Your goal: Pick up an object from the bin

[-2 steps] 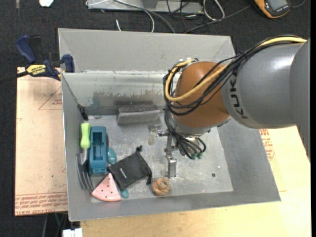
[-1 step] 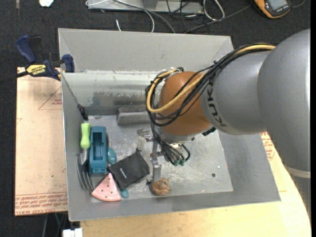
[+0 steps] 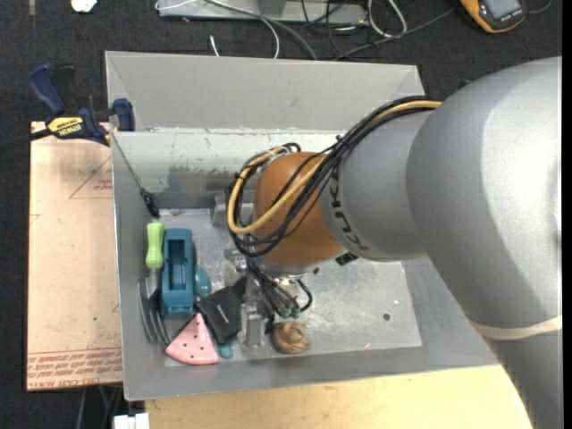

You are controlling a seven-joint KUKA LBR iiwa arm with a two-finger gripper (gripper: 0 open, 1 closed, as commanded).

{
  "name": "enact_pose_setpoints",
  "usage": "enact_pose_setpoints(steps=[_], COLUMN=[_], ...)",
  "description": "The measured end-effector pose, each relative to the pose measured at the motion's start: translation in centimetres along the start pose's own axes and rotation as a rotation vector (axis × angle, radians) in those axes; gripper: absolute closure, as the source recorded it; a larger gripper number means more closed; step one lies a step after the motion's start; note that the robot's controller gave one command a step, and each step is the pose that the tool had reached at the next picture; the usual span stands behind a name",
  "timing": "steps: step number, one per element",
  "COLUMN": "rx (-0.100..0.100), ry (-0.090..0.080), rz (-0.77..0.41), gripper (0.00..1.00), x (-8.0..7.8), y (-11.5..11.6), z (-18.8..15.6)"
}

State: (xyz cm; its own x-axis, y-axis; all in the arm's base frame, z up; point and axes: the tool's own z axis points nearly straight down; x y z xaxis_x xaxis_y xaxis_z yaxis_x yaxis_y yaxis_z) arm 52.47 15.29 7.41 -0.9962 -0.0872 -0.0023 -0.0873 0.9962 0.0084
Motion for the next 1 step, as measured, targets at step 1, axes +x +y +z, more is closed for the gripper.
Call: enact_pose_setpoints(steps=[1], rx=[-0.003], ry=[-0.003], rz=[0.248], gripper=[1.00], x=[1.78], y=[0.95], z=[0.37])
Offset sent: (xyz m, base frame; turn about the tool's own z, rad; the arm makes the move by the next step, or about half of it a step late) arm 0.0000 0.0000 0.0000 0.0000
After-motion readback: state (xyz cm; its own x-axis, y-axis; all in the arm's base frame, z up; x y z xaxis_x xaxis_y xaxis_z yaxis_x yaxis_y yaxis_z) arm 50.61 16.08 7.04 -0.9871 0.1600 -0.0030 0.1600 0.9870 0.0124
